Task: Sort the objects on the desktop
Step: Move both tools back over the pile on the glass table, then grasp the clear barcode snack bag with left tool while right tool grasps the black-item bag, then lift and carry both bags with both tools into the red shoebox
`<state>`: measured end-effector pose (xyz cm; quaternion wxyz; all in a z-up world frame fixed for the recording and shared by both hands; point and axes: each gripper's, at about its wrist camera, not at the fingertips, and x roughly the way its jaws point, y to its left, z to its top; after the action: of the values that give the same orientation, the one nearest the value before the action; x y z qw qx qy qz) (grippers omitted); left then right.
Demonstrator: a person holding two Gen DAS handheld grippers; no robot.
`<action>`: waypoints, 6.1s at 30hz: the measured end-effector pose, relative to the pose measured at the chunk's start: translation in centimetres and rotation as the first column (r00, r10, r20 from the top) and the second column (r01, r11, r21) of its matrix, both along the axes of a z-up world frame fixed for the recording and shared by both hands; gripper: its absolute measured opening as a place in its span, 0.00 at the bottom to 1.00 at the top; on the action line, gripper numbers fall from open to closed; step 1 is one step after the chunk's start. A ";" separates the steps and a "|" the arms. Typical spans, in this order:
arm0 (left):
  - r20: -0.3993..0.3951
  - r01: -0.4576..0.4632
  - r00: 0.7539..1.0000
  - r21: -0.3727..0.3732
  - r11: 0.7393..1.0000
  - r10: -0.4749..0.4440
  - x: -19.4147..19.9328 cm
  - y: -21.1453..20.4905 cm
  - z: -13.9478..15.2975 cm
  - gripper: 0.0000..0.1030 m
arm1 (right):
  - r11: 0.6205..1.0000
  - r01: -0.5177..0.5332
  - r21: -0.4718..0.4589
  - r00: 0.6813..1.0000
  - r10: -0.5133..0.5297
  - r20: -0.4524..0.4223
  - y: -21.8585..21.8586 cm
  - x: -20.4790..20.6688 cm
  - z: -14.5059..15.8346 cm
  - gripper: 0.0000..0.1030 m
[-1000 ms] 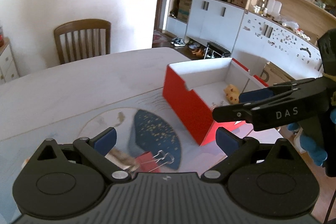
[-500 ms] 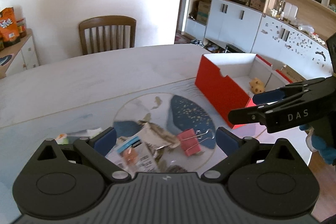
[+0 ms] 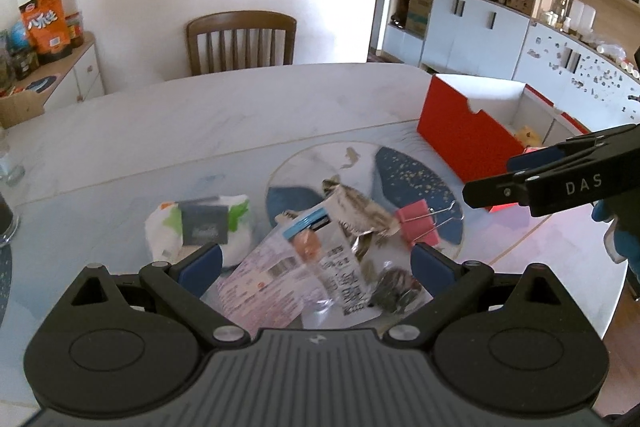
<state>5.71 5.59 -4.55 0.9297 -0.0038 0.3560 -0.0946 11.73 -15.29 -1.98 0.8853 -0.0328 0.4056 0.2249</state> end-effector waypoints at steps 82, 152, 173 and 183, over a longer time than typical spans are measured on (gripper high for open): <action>-0.079 0.022 0.997 0.030 0.999 -0.019 0.5 1.5 -4.7 0.52 | 0.991 -0.120 -0.059 0.979 0.109 -0.170 3.4 -1.3 -6.0 0.36; 0.080 0.300 0.948 0.102 0.948 -0.309 11.0 -27.3 4.9 0.52 | 0.998 0.044 -0.044 0.996 -0.040 0.077 -21.5 7.4 3.0 0.36; -0.072 0.294 0.955 0.119 0.948 -0.287 20.7 -32.0 0.7 0.52 | 0.995 0.033 -0.098 0.999 -0.033 0.000 -23.8 11.9 -1.3 0.36; -0.216 0.260 0.949 0.125 0.957 -0.230 24.3 -33.6 -2.6 0.52 | 0.991 -0.003 -0.131 0.998 -0.005 -0.060 -23.3 13.1 -3.9 0.35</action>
<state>29.99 -28.03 -7.11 0.8680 0.1018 0.4508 -0.1815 24.85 -38.61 -5.85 0.8687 -0.0839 0.4460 0.1984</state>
